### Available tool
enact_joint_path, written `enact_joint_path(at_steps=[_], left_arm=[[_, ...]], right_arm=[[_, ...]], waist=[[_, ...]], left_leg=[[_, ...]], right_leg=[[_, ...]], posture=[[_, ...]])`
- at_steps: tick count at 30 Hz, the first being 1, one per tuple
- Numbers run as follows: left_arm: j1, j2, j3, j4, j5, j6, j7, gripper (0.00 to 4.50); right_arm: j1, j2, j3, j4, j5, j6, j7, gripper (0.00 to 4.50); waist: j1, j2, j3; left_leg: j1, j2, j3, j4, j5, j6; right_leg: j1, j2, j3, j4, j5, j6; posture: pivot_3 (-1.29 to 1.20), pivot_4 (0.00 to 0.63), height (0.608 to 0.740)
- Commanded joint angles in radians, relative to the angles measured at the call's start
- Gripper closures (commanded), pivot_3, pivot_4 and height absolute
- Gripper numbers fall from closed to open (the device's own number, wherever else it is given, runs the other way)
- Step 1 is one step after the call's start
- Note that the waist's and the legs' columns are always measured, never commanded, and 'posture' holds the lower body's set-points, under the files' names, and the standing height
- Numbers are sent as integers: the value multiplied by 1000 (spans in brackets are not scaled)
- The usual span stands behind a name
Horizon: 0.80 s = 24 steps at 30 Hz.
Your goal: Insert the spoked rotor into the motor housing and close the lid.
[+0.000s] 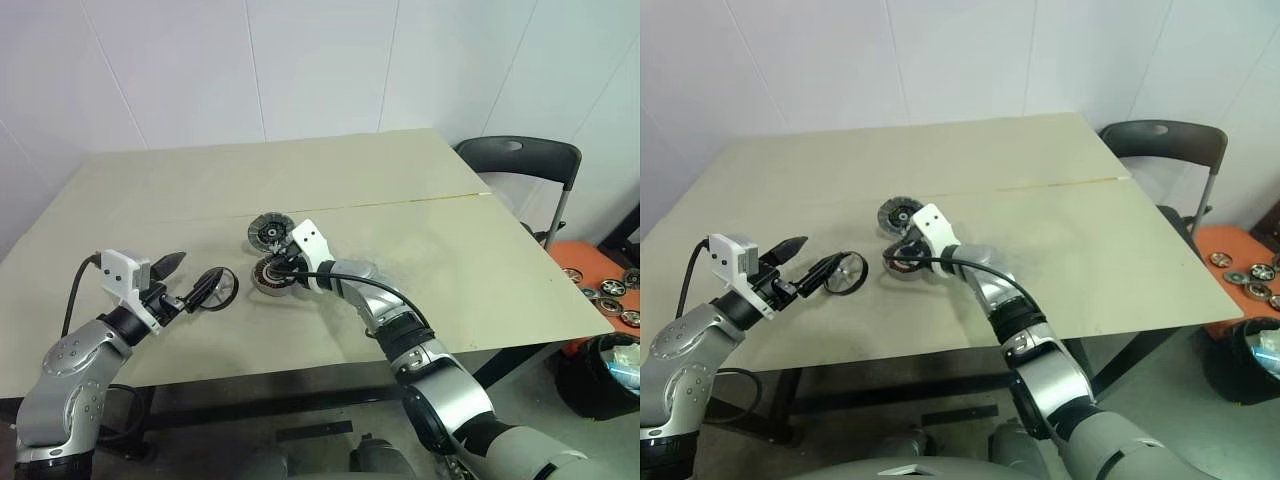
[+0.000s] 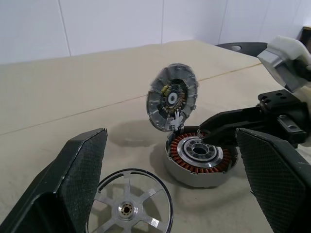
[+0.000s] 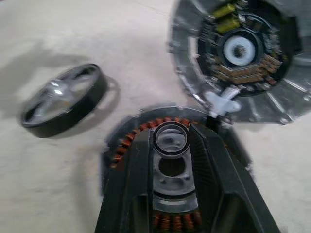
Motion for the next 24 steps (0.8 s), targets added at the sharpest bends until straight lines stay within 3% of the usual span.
enact_joint_path(at_steps=[1,24], left_arm=[[-7,9,6,-8,4,-18,-11,0],[15,-9,-4,53,31,-71,-53,0]], right_arm=[[-37,17,9,8,-20,-15,-35,3766],[-41,35,-1,29,-8,-2,-51,3766]], waist=[[1,0,0],[1,0,1]], left_leg=[[0,0,0,0,0,0],[0,0,0,0,0,0]], right_leg=[[0,0,0,0,0,0],[0,0,0,-1,0,0]], posture=[[0,0,740],[0,0,740]])
